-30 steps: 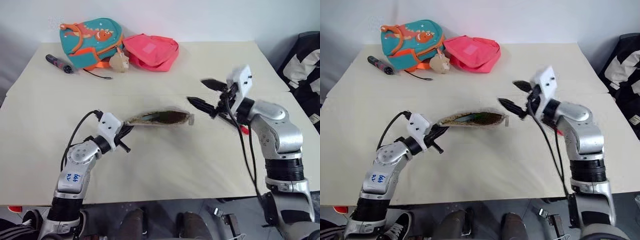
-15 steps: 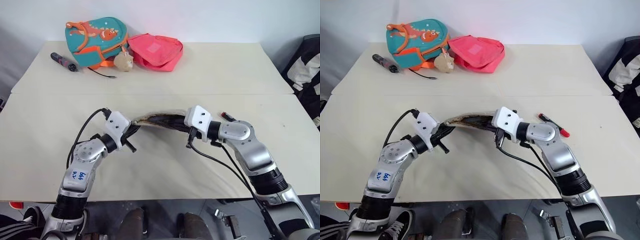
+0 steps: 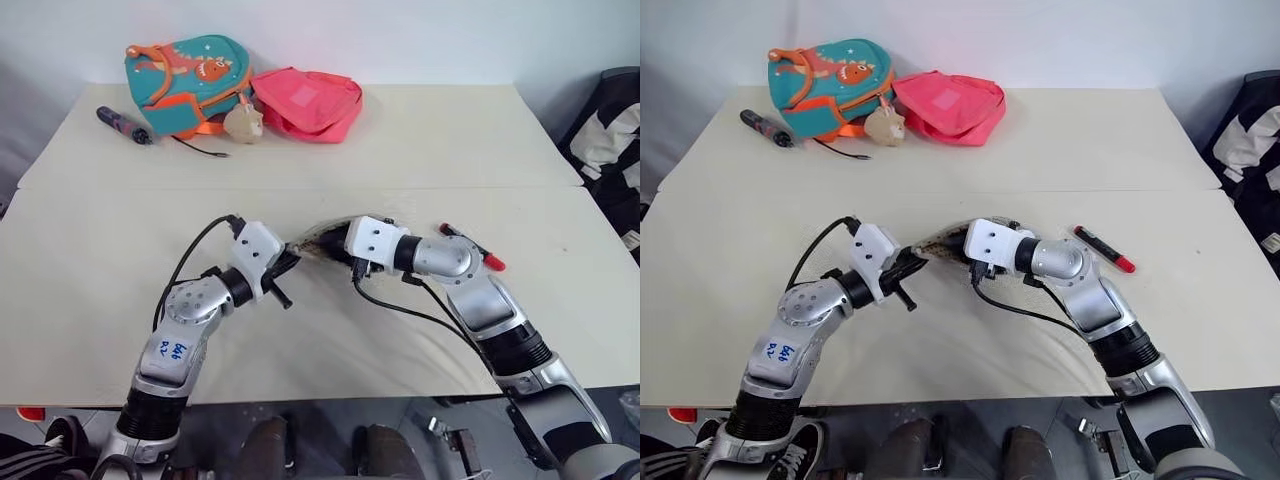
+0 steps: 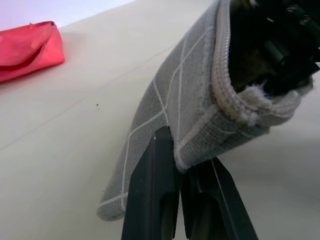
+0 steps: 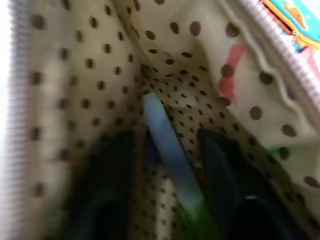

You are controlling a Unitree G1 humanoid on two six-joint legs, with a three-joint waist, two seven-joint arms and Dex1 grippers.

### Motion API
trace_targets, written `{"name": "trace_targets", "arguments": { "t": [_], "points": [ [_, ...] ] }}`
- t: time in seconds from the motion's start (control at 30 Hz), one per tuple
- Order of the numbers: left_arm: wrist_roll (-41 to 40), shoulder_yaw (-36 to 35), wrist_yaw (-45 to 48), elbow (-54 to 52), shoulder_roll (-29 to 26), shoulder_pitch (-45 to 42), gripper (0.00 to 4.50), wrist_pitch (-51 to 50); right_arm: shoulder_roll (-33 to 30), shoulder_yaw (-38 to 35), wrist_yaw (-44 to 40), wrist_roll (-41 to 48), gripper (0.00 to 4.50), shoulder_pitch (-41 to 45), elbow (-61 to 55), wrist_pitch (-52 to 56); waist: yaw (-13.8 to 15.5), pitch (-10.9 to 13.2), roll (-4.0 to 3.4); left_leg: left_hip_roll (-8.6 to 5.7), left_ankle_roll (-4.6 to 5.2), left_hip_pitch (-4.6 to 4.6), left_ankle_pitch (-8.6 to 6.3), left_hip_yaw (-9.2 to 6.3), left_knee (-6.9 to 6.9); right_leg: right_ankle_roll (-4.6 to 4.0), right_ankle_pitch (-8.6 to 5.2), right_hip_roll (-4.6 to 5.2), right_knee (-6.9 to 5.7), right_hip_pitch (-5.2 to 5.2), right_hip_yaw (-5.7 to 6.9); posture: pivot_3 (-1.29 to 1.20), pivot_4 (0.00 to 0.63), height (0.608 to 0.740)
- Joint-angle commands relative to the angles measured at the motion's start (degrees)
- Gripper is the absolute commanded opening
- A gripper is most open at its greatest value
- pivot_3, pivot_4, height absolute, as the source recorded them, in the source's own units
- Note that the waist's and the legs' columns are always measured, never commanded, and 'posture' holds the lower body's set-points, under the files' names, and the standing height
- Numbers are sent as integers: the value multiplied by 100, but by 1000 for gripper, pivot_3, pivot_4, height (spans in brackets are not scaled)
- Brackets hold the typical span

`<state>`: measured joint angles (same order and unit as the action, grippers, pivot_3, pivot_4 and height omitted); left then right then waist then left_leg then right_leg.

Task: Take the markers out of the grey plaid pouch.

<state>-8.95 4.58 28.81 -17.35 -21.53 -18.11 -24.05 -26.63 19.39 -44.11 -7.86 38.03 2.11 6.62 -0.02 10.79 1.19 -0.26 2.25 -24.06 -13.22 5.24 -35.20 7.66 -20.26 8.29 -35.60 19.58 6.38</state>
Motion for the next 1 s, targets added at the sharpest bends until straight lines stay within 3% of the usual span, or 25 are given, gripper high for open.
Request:
{"name": "trace_targets", "arguments": {
  "t": [0.03,0.17,0.4,0.5,0.6,1.0],
  "points": [
    [-107,4,64,-306,10,-69,0,38,-7,-127,33,-10,3344,62,-63,-96,-6,0,0,-1,0,0,0,1,0,0,0,0,0,0,-1,0,150,740],
    [-125,-40,99,-248,7,-88,0,45,-72,-121,21,-91,4459,100,25,-203,-10,0,0,0,0,0,0,0,0,0,0,-2,-1,0,-1,0,150,740],
    [-136,-53,131,-212,32,-124,0,50,-55,-74,-76,-171,4459,37,30,-180,-10,0,0,0,0,0,0,1,0,0,0,-2,0,0,-2,0,150,740],
    [-172,-58,144,-226,58,-113,0,35,-36,-58,-144,-132,3836,-10,-20,-137,-8,0,0,0,0,0,1,1,0,0,0,-2,-1,0,-1,0,150,740],
    [-211,-47,169,-255,80,-119,0,12,-48,20,-88,-298,2860,-6,-10,-249,-9,0,0,0,1,0,1,1,-1,0,0,-1,0,-1,-1,0,150,740],
    [-417,45,257,-368,147,-209,0,-170,194,259,259,-920,2860,354,679,-699,-16,0,0,0,0,1,3,0,-1,0,0,-5,-1,-1,-2,0,150,740]
  ]
}}
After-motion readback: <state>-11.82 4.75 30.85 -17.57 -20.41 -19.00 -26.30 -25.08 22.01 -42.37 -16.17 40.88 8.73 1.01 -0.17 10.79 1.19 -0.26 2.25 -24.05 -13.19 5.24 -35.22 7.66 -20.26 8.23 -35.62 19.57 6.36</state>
